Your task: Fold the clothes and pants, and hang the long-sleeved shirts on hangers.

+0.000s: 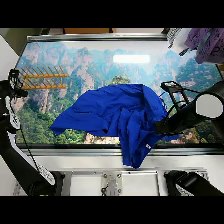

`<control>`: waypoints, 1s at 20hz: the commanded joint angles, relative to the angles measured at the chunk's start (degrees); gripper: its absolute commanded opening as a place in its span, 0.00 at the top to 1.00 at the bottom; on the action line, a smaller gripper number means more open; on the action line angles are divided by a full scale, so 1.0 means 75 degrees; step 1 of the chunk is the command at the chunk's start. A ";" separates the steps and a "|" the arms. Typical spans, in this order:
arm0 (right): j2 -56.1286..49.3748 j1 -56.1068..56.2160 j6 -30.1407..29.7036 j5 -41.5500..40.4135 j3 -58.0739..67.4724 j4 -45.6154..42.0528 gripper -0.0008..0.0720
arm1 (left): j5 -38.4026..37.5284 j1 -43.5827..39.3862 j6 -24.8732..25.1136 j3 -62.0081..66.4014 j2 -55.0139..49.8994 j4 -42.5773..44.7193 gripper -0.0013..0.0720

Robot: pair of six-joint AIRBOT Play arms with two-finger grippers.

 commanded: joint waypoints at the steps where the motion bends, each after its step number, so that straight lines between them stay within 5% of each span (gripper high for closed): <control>1: -0.0003 0.0009 0.0000 0.0000 -0.0003 0.0003 0.97 | 0.0073 -0.0044 -0.0041 0.0009 0.0012 -0.0044 0.97; 20: -0.0003 0.0009 0.0000 0.0000 -0.0003 0.0003 0.97 | -0.1483 -0.0664 -0.0323 0.0009 0.3013 -0.0863 0.97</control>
